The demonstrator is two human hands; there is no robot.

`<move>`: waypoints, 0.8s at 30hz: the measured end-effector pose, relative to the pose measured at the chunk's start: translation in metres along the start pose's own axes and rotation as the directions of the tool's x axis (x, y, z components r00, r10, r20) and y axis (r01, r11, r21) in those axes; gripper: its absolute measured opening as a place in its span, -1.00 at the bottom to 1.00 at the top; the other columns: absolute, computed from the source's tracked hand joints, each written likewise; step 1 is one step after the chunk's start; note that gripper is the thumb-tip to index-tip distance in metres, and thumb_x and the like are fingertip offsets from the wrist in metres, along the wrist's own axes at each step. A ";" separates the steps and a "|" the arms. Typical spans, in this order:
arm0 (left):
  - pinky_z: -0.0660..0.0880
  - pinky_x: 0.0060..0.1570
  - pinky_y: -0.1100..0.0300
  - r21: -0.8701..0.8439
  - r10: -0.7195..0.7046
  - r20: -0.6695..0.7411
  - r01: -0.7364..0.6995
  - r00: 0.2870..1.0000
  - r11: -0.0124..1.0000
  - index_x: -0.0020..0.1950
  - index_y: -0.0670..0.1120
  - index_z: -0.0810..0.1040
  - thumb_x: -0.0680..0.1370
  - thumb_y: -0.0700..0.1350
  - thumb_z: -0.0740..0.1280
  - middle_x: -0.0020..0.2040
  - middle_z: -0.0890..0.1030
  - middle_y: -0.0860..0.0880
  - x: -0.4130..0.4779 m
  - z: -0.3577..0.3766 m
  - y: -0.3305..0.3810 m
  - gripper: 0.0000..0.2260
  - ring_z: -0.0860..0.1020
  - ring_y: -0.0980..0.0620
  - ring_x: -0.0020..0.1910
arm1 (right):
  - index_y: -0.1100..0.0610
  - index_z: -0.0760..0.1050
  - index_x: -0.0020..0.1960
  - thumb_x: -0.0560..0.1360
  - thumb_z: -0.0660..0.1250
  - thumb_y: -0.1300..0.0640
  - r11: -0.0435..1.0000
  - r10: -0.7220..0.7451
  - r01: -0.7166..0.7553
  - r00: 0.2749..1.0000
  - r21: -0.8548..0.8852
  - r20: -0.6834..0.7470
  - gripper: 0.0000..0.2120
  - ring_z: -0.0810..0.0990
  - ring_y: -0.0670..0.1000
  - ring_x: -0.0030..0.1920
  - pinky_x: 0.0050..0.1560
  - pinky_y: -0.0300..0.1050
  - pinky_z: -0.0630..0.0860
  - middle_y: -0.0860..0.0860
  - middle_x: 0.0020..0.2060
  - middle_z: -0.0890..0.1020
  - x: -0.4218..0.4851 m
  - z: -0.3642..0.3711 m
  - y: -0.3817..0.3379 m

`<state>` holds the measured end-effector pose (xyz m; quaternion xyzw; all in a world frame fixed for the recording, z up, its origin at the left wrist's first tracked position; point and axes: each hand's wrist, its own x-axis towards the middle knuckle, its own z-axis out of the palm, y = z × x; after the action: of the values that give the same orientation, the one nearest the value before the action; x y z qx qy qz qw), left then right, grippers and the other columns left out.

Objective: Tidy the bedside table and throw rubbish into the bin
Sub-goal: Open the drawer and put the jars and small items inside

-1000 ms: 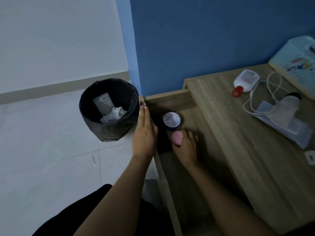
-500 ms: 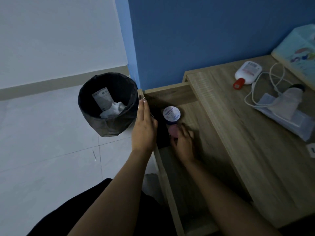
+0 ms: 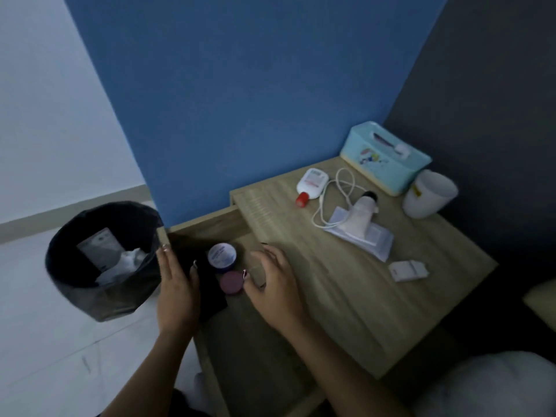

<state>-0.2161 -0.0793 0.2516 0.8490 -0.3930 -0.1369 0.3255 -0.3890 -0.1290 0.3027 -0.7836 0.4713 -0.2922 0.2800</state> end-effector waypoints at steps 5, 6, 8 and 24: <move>0.45 0.17 -0.21 -0.020 -0.043 0.015 0.043 0.999 0.999 0.56 -0.12 -0.11 0.64 -0.04 0.08 0.58 -0.08 -0.13 -0.009 -0.001 0.007 -0.44 0.33 -0.32 0.40 | 0.09 0.54 0.18 0.45 0.33 0.10 0.989 -0.001 -0.021 0.989 -0.145 -0.151 -0.69 0.48 -0.01 0.19 0.19 -0.17 0.43 0.02 0.17 0.53 0.020 -0.083 0.020; 0.44 0.17 -0.22 -0.016 -0.043 0.016 0.043 0.999 0.999 0.56 -0.12 -0.11 0.64 -0.04 0.07 0.58 -0.08 -0.13 -0.010 -0.001 0.008 -0.44 0.32 -0.32 0.41 | 0.08 0.52 0.21 0.46 0.34 0.09 0.981 0.026 -0.055 0.987 -0.185 -0.156 -0.67 0.45 -0.01 0.24 0.22 -0.14 0.43 0.02 0.21 0.52 0.024 -0.099 0.031; 0.46 0.14 -0.22 -0.003 -0.037 0.023 0.037 0.999 0.999 0.56 -0.12 -0.11 0.64 -0.03 0.07 0.59 -0.06 -0.13 -0.009 -0.002 0.008 -0.44 0.35 -0.33 0.38 | 0.11 0.46 0.28 0.44 0.39 0.08 0.959 0.094 -0.141 0.977 -0.246 -0.192 -0.57 0.38 0.05 0.33 0.31 -0.09 0.36 0.06 0.29 0.46 0.033 -0.123 0.060; 0.52 0.03 -0.11 0.036 -0.045 0.025 0.044 0.999 0.998 0.55 -0.09 -0.09 0.65 -0.01 0.03 0.59 -0.03 -0.11 -0.011 -0.008 0.012 -0.48 0.43 -0.28 0.33 | 0.14 0.14 0.49 0.28 0.51 -0.14 0.838 0.353 -0.356 0.932 -0.414 -0.086 -0.06 0.46 0.24 0.23 0.23 0.17 0.43 0.23 0.26 0.46 0.040 -0.155 0.122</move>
<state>-0.2262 -0.0737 0.2648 0.8614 -0.3803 -0.1482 0.3022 -0.5560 -0.2393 0.3277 -0.7238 0.6608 -0.1289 0.1512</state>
